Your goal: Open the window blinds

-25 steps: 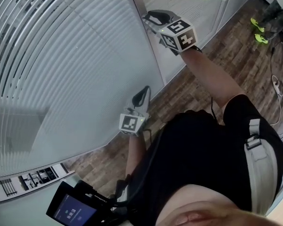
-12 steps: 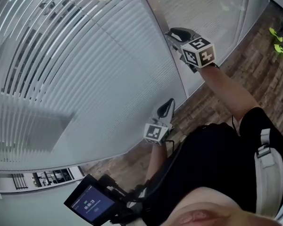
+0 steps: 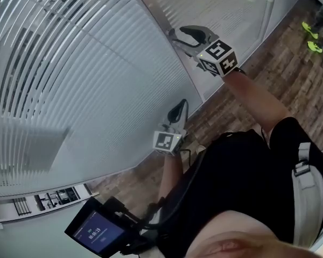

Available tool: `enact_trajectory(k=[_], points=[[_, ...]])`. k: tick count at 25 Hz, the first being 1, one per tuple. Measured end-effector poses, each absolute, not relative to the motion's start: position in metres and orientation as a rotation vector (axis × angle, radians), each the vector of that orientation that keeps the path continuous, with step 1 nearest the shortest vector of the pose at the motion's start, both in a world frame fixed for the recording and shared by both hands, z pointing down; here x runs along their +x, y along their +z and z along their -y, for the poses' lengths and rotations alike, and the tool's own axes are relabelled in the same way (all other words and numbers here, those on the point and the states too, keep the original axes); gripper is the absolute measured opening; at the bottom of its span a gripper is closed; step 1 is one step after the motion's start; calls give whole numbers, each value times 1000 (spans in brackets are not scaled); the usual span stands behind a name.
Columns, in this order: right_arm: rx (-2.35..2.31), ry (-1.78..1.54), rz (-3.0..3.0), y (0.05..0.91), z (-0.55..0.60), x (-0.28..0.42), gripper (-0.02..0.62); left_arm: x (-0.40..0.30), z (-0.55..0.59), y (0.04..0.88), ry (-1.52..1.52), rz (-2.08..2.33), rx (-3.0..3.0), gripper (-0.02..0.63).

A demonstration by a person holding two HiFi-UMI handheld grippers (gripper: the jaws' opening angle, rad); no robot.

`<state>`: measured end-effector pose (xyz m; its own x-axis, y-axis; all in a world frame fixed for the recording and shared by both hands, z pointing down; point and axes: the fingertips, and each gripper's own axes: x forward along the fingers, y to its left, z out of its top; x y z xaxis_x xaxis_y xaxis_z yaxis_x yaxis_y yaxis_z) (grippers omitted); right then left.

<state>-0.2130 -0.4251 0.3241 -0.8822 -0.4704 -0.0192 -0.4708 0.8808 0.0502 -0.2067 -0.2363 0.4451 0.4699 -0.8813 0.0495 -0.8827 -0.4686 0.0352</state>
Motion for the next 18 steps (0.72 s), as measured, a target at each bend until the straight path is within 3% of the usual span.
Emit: enact_trajectory(k=[4,11,18], points=[[-679,135,-3052,334,398,-200,176,-202,237,445,33,1576,2665,3],[-550,99,-2972,351,401,-97,6,-129,285,457,42,1550,2722,3],[-510,177,-2966,356,385,-54,6,-90,291,447,89,1454,2813,3]])
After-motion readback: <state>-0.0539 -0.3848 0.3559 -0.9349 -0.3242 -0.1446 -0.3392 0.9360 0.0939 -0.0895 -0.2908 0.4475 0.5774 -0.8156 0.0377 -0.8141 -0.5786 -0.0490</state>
